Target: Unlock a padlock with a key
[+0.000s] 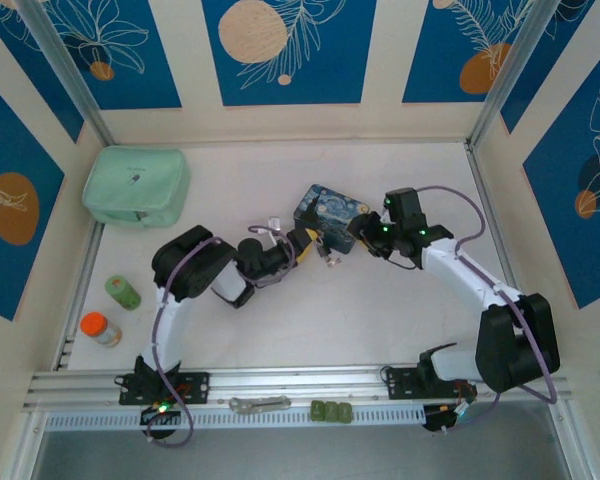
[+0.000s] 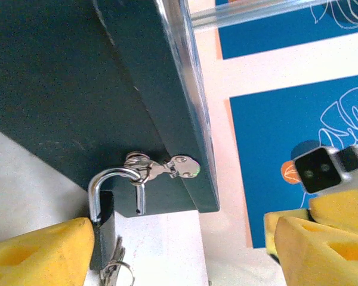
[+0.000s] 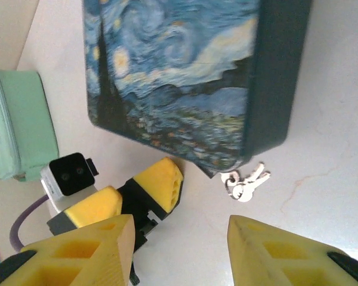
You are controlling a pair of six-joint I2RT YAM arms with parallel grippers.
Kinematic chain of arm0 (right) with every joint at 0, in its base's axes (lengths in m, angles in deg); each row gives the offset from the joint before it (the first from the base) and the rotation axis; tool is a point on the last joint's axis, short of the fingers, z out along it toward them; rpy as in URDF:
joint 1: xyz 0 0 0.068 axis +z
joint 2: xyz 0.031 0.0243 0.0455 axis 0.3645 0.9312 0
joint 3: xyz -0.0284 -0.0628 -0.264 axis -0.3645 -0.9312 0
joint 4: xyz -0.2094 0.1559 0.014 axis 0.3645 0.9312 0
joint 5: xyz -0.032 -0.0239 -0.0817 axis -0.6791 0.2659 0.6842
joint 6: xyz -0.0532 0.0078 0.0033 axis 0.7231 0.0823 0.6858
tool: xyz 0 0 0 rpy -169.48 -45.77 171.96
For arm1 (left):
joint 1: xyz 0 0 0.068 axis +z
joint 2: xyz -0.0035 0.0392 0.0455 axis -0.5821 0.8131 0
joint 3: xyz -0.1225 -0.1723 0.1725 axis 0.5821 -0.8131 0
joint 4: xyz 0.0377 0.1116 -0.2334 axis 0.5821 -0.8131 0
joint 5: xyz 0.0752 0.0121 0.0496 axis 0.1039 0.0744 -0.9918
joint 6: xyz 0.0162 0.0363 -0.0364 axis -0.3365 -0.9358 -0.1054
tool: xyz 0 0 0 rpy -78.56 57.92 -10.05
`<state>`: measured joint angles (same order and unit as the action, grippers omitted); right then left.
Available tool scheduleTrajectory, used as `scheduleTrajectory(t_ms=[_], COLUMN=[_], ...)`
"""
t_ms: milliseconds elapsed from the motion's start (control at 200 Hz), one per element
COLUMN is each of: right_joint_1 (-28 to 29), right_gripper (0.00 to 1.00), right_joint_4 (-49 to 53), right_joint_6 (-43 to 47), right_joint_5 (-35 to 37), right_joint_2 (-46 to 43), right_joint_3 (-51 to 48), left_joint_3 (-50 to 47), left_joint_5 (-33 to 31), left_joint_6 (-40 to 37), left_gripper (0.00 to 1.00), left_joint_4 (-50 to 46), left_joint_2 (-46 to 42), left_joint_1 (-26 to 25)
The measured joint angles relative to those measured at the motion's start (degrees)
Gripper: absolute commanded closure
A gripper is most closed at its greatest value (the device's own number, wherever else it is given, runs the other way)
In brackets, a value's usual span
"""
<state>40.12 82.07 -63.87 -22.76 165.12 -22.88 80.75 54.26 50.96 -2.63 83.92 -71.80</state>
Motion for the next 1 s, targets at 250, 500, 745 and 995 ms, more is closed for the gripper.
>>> scheduleTrajectory(t_ms=[250,500,745,995], right_joint_1=[12.7,21.6,22.9,22.9], right_gripper=[0.46,0.45,0.45,0.50], right_joint_4=[11.9,21.5,24.6,22.4], right_joint_6=[17.9,29.4,32.7,34.6], right_joint_5=[11.8,23.3,28.9,32.0], right_joint_2=[9.3,22.6,28.5,31.8], right_joint_3=[14.5,22.1,23.2,25.1], left_joint_3=[-1.7,-2.0,-1.5,-0.8], left_joint_5=[-0.4,-0.4,0.7,1.8], left_joint_6=[2.3,2.6,0.9,1.3], left_gripper=[0.20,0.20,0.20,0.21], left_joint_4=[-1.1,-7.5,-16.0,-16.7], left_joint_2=[-1.7,-5.2,-10.3,-10.3], left_joint_1=[3.1,7.0,9.9,10.0])
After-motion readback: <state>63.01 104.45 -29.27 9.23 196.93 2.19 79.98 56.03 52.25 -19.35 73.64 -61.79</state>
